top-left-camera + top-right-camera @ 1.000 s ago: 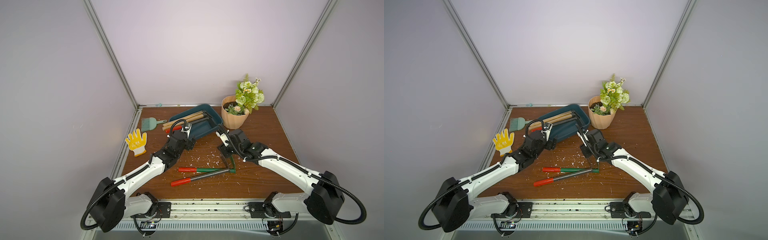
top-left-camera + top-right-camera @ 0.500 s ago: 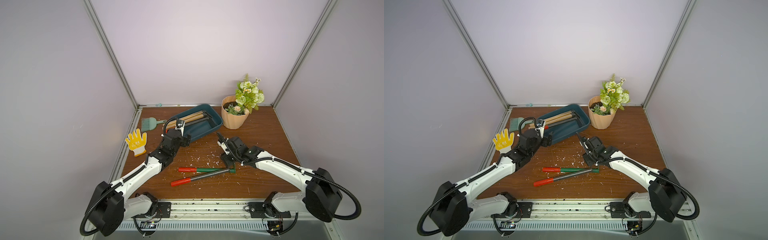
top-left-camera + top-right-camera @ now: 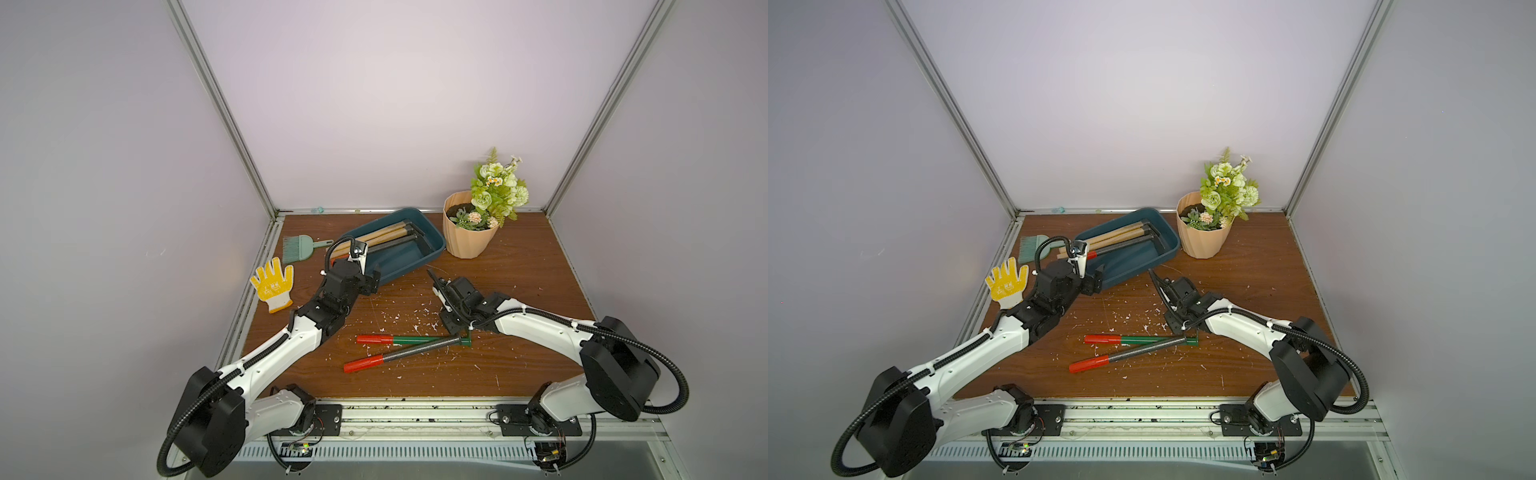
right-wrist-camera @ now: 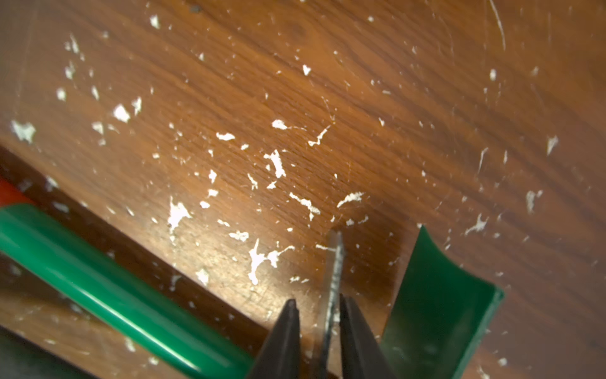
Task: Put the small hoe into the storage box
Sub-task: Pick up the hoe from the center of the board.
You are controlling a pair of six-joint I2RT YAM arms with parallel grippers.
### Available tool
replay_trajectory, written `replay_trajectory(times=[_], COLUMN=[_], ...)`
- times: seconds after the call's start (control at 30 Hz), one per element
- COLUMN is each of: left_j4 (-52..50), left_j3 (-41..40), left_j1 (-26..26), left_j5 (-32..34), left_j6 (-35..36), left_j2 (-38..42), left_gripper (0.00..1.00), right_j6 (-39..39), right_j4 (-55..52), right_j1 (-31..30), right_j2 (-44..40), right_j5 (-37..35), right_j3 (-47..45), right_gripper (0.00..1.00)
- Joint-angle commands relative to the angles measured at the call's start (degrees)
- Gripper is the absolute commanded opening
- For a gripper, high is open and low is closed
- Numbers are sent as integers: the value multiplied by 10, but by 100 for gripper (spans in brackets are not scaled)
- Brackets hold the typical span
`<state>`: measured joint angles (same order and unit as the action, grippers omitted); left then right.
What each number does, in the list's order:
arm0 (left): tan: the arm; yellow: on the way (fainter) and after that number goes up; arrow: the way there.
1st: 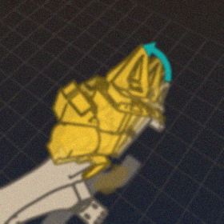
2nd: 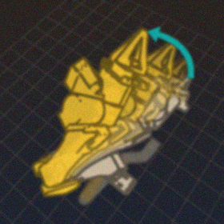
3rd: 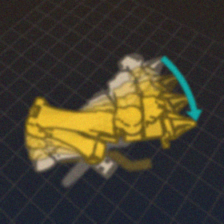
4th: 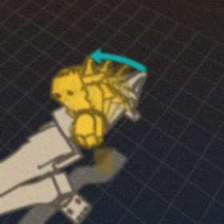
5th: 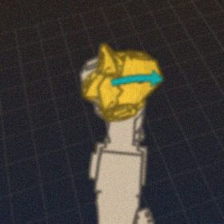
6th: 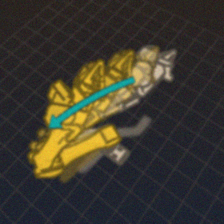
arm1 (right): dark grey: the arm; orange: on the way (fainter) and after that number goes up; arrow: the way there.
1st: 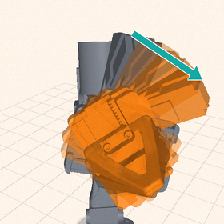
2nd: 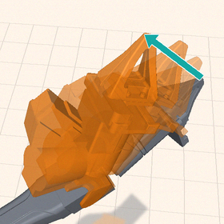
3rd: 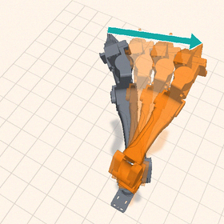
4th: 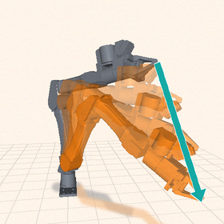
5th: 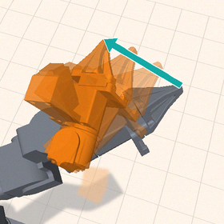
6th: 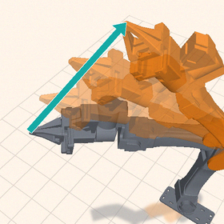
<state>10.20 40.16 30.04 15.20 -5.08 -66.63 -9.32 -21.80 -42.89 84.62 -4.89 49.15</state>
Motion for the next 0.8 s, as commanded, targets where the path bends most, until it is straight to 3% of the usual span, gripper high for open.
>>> replay_trajectory(times=[0.0, 0.13, 0.5, 0.77], left_j4=[-1, -4, -42, -74], left_j3=[-9, -12, 11, 26], left_j1=[-5, -6, -6, -5], left_j5=[1, 7, -11, -2], left_j6=[-20, -20, -37, -38], left_j2=[7, 12, 66, 104], left_gripper=[87, 87, 87, 87], right_j6=[-9, 2, 69, 135], right_j4=[14, -9, -34, 12], right_j1=[-3, -3, 6, 37], right_j2=[-4, 4, 36, 147], right_j5=[-28, -36, -81, -44], right_j3=[22, 53, 217, 419], right_gripper=[14, 0, 0, 0])
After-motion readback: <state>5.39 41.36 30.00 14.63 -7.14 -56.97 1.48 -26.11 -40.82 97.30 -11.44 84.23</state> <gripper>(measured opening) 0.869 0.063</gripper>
